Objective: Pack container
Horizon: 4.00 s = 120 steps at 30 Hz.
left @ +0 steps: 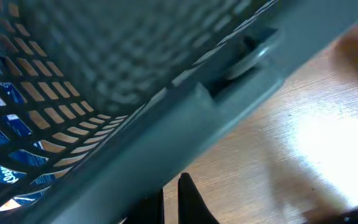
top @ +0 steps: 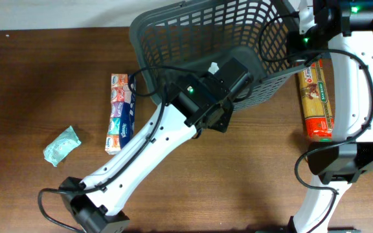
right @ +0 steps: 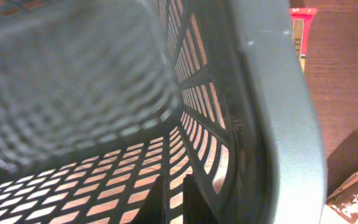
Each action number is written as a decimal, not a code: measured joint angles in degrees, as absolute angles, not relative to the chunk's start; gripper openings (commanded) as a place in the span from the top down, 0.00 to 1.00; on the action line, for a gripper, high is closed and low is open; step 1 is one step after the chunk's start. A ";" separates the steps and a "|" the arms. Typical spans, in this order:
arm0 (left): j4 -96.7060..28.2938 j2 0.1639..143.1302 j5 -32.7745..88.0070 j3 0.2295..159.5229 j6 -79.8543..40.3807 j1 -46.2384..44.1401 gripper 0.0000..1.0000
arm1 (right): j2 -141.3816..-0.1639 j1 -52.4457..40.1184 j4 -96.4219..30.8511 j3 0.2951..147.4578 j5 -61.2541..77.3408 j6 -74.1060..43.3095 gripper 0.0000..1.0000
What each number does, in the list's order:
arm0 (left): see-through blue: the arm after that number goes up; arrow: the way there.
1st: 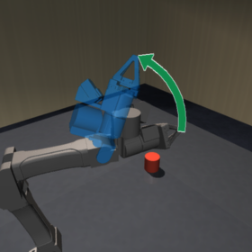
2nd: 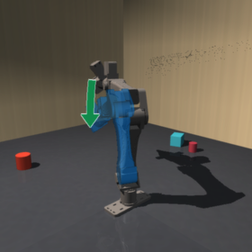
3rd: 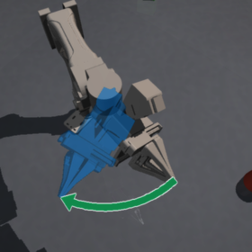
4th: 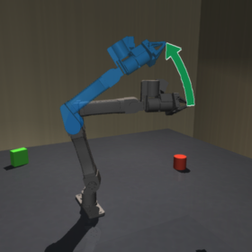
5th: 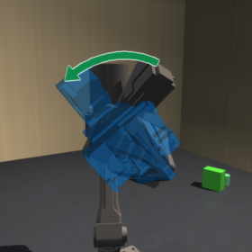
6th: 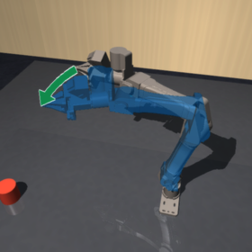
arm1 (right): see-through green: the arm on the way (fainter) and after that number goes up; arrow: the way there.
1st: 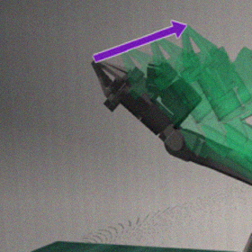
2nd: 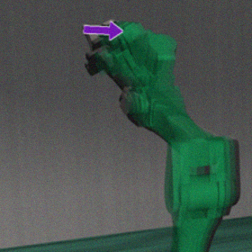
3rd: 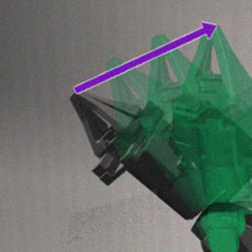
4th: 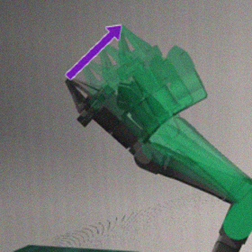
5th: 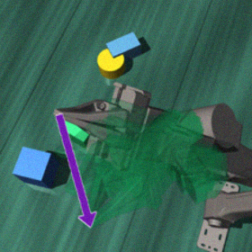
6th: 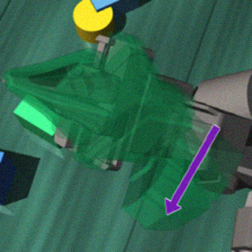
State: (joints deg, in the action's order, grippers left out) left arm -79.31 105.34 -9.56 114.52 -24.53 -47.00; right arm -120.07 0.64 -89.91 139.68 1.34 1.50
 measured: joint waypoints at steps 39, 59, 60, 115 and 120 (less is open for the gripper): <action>-79.61 105.34 -11.55 114.52 -24.53 -37.28 0.97 | -120.07 -6.85 -96.92 139.68 1.28 0.40 0.96; -80.64 105.34 -15.00 114.52 -24.53 -37.15 0.97 | -120.07 -6.85 -96.95 139.68 1.28 -0.25 0.96; -80.64 105.34 -15.09 114.52 -24.53 -37.15 0.97 | -120.07 -6.85 -96.95 139.68 1.28 -0.23 0.96; -79.29 86.96 -17.43 114.54 -22.74 -35.57 0.00 | -118.50 -8.16 -96.97 159.48 12.21 -0.34 0.01; -80.20 86.89 -19.11 114.52 -22.74 -35.57 0.00 | -111.44 -8.25 -96.97 164.46 10.83 -0.60 0.01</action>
State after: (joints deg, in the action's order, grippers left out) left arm -80.20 86.89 -19.11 114.52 -22.74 -35.57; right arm -111.44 -8.25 -96.97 164.46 10.83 -0.60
